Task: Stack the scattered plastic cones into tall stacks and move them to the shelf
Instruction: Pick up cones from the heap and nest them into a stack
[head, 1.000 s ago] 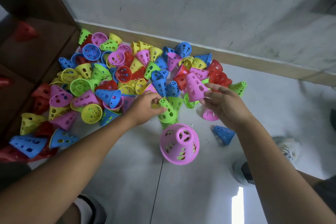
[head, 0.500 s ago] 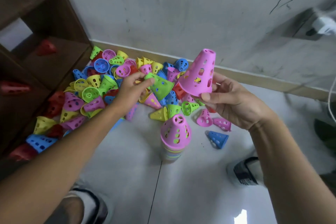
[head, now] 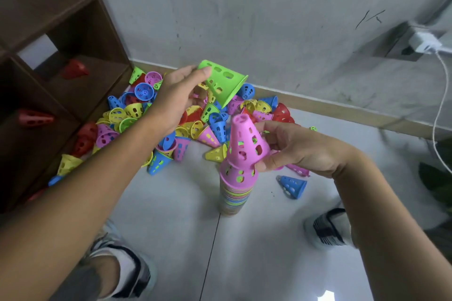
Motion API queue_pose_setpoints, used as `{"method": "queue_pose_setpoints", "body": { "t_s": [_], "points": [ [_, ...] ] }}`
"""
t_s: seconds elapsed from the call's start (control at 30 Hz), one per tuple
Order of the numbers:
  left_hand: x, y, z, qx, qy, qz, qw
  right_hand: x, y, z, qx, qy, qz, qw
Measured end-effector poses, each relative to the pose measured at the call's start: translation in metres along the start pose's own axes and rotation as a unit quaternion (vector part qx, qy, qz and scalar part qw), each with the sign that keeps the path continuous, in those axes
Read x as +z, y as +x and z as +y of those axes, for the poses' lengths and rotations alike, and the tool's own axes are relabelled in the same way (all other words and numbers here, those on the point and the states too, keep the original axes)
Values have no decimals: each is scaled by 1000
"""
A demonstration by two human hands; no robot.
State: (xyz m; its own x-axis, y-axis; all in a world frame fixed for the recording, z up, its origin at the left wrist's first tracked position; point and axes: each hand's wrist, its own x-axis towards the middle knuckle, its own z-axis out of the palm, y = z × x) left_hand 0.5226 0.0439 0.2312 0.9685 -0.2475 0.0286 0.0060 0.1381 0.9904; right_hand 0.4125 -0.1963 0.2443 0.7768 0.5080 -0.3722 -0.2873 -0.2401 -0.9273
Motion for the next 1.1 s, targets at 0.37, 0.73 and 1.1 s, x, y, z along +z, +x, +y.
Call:
{"method": "queue_pose_setpoints", "body": {
  "t_s": [0.37, 0.73, 1.1],
  "points": [
    [12, -13, 15, -2, 110, -171, 979, -6, -3, 13, 86, -161, 31, 983],
    [24, -26, 15, -27, 193, -312, 930, -57, -12, 95, 166, -32, 289, 942],
    [16, -21, 4, -72, 262, -422, 865, -50, -1, 193, 264, 41, 390, 881]
  ]
}}
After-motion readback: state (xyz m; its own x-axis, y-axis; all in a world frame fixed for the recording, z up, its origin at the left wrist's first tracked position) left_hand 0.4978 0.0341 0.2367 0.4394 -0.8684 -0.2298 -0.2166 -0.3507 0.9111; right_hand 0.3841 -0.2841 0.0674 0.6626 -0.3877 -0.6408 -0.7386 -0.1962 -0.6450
